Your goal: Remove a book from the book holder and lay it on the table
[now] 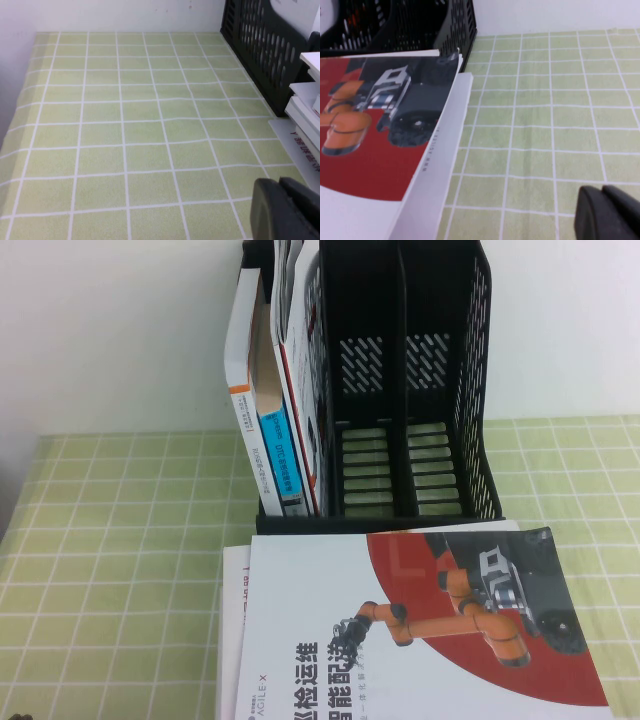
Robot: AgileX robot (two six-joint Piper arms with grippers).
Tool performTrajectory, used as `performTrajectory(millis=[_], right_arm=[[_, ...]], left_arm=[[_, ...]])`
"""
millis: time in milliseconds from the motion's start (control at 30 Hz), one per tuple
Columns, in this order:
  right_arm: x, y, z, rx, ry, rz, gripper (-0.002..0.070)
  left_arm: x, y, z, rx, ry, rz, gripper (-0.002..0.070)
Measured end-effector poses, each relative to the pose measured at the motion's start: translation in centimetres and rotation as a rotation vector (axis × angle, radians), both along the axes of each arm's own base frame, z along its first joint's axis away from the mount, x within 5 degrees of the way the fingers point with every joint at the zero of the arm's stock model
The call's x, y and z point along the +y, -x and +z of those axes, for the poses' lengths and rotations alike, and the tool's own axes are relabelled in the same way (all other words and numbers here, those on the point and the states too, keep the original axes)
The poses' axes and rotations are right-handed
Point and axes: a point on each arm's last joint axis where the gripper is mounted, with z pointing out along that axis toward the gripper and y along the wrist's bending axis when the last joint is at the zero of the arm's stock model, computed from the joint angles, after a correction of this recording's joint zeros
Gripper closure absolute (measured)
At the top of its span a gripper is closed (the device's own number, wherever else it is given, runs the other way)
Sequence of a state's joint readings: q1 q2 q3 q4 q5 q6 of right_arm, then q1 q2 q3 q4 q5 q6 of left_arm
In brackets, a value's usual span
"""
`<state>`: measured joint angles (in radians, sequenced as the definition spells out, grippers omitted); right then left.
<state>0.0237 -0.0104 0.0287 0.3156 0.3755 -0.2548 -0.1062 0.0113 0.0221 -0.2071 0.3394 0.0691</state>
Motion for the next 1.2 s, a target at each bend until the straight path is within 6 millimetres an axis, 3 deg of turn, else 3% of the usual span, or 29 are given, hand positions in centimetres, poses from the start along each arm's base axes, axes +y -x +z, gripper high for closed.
performTrajectory(millis=[1200], right_arm=[[-0.05, -0.15, 0.41, -0.044, -0.025, -0.014, 0.0678]], left_arm=[[-0.07, 0.0, 0.03, 0.001, 0.024, -0.001, 0.0678]])
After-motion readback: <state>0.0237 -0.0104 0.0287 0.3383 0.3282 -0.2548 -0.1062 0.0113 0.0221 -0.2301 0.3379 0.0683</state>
